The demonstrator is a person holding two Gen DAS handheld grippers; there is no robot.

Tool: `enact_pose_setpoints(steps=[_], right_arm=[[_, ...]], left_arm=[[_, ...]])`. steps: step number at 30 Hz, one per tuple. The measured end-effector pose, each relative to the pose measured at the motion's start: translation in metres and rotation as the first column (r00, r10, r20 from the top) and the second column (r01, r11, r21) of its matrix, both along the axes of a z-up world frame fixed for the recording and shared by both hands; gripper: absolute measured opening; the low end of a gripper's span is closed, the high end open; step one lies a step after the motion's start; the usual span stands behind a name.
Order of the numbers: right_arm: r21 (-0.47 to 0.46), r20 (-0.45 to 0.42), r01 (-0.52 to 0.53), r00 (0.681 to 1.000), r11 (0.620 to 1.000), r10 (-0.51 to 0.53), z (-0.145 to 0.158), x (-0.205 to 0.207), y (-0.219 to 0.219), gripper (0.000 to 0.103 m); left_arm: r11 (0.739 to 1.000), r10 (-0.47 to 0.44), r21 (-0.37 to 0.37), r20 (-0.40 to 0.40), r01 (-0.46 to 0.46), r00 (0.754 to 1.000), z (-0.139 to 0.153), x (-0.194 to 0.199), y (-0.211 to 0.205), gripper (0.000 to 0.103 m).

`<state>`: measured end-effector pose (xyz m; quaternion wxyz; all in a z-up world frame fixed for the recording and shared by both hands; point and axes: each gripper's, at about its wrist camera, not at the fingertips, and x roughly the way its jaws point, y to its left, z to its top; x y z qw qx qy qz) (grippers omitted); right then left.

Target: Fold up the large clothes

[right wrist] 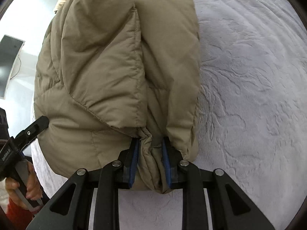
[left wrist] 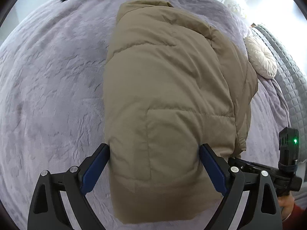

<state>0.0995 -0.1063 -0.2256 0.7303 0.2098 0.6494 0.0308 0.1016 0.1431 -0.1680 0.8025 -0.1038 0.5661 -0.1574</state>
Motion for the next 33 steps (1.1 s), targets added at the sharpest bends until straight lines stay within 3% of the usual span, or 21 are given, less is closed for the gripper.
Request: enact_pose_setpoints(steps=[5, 14, 20, 33], right_arm=[[-0.08, -0.022, -0.003, 1.0, 0.997, 0.001, 0.02, -0.01, 0.006, 0.027], [-0.19, -0.058, -0.027, 0.998, 0.981, 0.016, 0.047, -0.022, 0.036, 0.028], [-0.196, -0.066, 0.019, 0.997, 0.981, -0.033, 0.081, -0.05, 0.054, 0.028], [-0.163, -0.044, -0.017, 0.999, 0.987, 0.01, 0.137, -0.089, 0.057, 0.032]], left_arm=[[1.0, 0.022, 0.001, -0.023, -0.022, 0.999, 0.002, -0.009, 0.006, 0.094], [0.999, 0.009, 0.037, 0.007, -0.009, 1.0, 0.027, -0.026, 0.012, 0.094], [0.999, -0.011, 0.047, -0.005, 0.012, 1.0, 0.038, -0.034, 0.013, 0.094], [0.995, 0.013, 0.103, -0.003, -0.012, 1.0, 0.074, -0.07, 0.02, 0.094]])
